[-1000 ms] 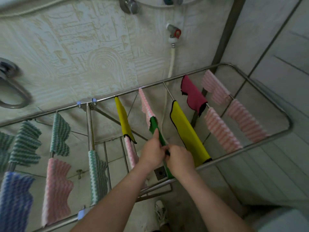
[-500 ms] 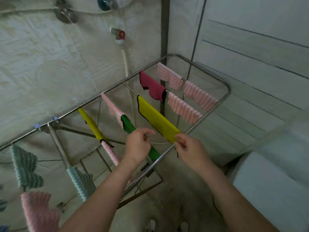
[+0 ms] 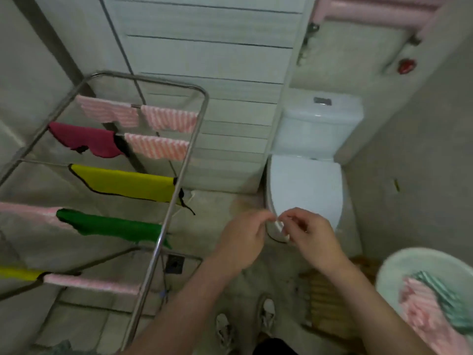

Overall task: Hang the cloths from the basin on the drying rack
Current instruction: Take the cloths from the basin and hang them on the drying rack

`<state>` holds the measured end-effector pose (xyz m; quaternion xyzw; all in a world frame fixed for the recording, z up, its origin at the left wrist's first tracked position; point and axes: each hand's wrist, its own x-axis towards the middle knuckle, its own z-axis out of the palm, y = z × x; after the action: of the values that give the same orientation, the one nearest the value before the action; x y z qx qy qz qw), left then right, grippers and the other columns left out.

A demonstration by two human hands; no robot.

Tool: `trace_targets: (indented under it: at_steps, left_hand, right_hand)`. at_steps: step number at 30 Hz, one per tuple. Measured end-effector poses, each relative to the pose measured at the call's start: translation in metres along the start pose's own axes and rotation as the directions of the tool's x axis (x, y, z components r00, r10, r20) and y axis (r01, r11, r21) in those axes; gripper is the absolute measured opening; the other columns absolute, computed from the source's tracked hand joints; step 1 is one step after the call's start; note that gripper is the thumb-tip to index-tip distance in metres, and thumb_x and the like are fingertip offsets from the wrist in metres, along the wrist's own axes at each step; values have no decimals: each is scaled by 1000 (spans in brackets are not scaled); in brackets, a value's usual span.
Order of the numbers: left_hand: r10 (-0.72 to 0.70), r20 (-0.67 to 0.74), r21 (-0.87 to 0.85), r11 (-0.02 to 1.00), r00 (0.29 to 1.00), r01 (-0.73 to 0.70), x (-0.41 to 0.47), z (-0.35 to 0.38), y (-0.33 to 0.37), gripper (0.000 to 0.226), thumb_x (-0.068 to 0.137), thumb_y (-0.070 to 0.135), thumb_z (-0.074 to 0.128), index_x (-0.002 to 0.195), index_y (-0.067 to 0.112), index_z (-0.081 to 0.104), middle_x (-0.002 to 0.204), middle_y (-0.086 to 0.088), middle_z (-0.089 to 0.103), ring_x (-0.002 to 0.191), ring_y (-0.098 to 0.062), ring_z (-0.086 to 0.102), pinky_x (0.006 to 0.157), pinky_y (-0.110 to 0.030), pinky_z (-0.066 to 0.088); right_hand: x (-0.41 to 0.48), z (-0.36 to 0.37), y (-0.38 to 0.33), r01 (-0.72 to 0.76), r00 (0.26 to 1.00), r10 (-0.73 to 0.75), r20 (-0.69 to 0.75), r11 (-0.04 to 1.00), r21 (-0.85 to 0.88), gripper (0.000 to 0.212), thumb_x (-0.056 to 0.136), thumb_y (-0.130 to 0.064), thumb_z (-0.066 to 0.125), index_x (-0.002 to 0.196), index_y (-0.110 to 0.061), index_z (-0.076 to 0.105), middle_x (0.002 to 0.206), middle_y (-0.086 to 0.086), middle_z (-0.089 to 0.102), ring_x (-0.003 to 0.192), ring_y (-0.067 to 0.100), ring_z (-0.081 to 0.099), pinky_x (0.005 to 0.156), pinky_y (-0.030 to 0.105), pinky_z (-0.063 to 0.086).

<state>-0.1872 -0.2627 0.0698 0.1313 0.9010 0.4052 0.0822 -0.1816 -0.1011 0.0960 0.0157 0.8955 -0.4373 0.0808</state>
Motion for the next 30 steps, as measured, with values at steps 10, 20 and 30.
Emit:
trace_targets:
  at_steps: [10, 20, 30]
  left_hand:
    - [205, 365, 44, 970, 908, -237, 11, 122, 74, 40, 88, 3, 47, 121, 22, 58, 121, 0, 54, 101, -20, 56, 85, -35, 49]
    - [266, 664, 106, 892, 699, -440, -12, 291, 160, 29, 83, 5, 54, 108, 12, 68, 115, -7, 63, 109, -27, 50, 95, -42, 45]
    - [-222, 724, 320, 947, 653, -32, 14, 408, 166, 54, 89, 18, 48, 141, 21, 35, 152, -13, 20, 136, -38, 21, 110, -42, 27]
  right_hand:
    - [-97, -79, 137, -454, 849, 458, -262, 887, 80, 16, 92, -15, 59, 105, -15, 68, 94, 4, 68, 89, 17, 61, 75, 20, 38]
    - [-171, -114, 306, -700, 712, 681, -172, 707, -98, 51, 84, -9, 62, 134, -9, 49, 126, 20, 59, 114, 36, 56, 95, 37, 43]
    - [-195, -119, 366, -764, 637, 770, -36, 624, -165, 38, 84, -36, 61, 120, -26, 60, 117, 4, 67, 108, 25, 62, 88, 31, 48]
